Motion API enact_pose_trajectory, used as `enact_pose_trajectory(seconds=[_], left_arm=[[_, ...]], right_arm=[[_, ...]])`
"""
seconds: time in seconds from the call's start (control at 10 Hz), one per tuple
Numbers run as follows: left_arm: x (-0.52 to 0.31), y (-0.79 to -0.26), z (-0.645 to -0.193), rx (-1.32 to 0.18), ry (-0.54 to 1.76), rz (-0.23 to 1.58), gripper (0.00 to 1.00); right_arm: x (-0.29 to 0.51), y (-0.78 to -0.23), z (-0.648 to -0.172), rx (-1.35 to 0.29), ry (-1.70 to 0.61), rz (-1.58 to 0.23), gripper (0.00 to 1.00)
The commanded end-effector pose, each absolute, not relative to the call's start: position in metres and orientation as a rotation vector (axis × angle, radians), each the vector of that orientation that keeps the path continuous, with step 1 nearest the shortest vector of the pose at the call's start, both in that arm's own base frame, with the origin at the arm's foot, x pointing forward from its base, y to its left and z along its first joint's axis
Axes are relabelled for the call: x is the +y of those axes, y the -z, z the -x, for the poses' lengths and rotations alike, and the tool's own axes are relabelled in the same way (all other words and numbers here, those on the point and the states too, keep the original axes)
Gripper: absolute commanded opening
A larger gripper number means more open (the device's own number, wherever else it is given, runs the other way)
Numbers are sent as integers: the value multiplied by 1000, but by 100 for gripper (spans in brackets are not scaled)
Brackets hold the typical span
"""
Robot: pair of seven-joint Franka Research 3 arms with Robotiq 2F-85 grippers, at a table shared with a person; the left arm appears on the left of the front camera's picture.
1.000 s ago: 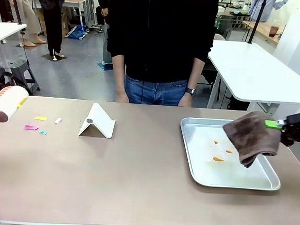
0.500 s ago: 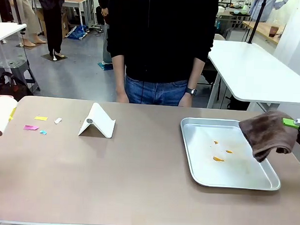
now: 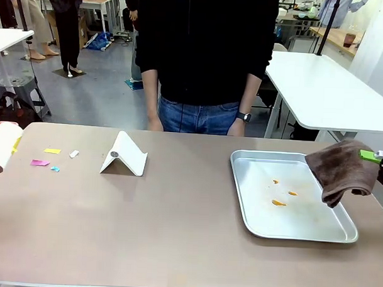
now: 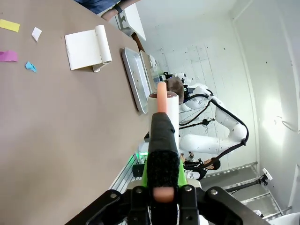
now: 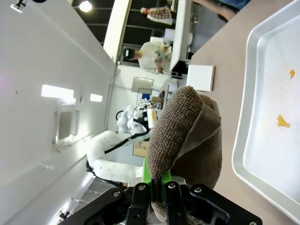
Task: Clean the surface of the table.
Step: Hold the Lint Roller with your left hand and the towel with your right hand, then if a person points to the right, clean the right side of the table with your right hand, and if they point to the left, clean the left side with your left hand.
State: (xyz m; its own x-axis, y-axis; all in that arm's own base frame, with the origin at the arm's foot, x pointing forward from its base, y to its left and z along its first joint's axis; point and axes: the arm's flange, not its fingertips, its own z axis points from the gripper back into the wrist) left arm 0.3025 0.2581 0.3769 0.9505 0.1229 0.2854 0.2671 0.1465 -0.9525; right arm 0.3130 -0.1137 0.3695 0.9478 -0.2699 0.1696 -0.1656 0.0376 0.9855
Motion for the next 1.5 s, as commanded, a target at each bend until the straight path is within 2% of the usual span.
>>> enact_pose_trajectory(seconds=[0.0, 1.4], left_arm=[[259, -383, -304, -322, 96, 1444, 0], [259, -383, -304, -322, 96, 1444, 0]], right_arm=[[-114, -371, -311, -344, 69, -1549, 1], [-114, -371, -311, -344, 69, -1549, 1]])
